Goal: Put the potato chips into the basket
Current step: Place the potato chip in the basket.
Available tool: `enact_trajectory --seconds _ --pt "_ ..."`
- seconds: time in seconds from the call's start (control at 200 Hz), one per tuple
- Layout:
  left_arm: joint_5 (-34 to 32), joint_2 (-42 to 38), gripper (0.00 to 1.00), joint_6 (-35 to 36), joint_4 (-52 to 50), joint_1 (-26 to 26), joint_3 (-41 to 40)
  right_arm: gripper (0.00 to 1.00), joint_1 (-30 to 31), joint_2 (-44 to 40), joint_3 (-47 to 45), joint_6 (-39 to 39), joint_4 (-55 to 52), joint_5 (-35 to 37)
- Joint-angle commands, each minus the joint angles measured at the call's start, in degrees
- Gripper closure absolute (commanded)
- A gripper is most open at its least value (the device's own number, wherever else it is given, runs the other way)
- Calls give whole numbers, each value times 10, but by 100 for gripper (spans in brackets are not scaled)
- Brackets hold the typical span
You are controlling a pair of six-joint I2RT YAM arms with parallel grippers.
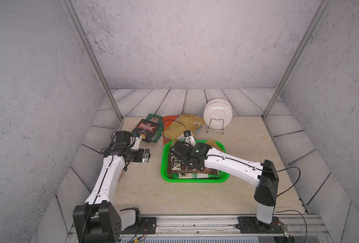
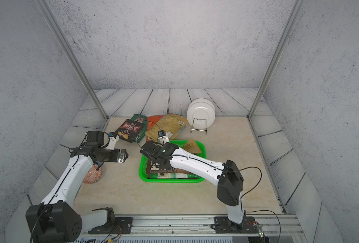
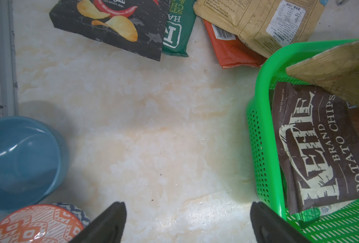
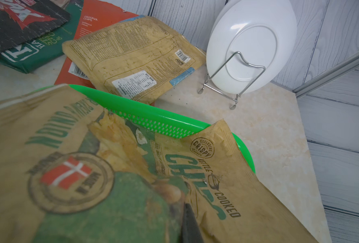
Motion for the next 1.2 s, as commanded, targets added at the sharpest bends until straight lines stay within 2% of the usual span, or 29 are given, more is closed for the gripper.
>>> enact_trajectory --seconds 0.0,0.11,0.24,0.41,0.545,0.611,0.766,0.901,1.036,1.196 --pt "0 5 1 -3 3 3 -5 86 5 -4 -7 3 21 -40" --pt "1 6 1 -3 3 3 -4 73 6 -50 -59 -28 86 -113" --pt "2 5 1 -3 2 3 -5 65 6 -105 -114 -66 156 -202" --pt "4 4 1 -3 2 3 -3 59 2 -150 -154 -93 196 -258" --pt "3 4 1 -2 2 3 -4 55 -10 -169 -180 -105 235 -336" --pt "4 4 1 -2 1 4 -3 56 -23 -174 -200 -99 271 -387" --pt "4 5 1 -2 1 3 -2 72 -80 -157 -252 -44 381 -549" --pt "-3 3 1 3 2 3 -1 71 -118 -114 -260 -17 425 -649" --pt "-8 2 1 9 12 3 -1 66 -152 -61 -269 4 458 -710" --pt "-18 2 1 24 25 4 1 63 -176 -46 -306 -6 479 -700"
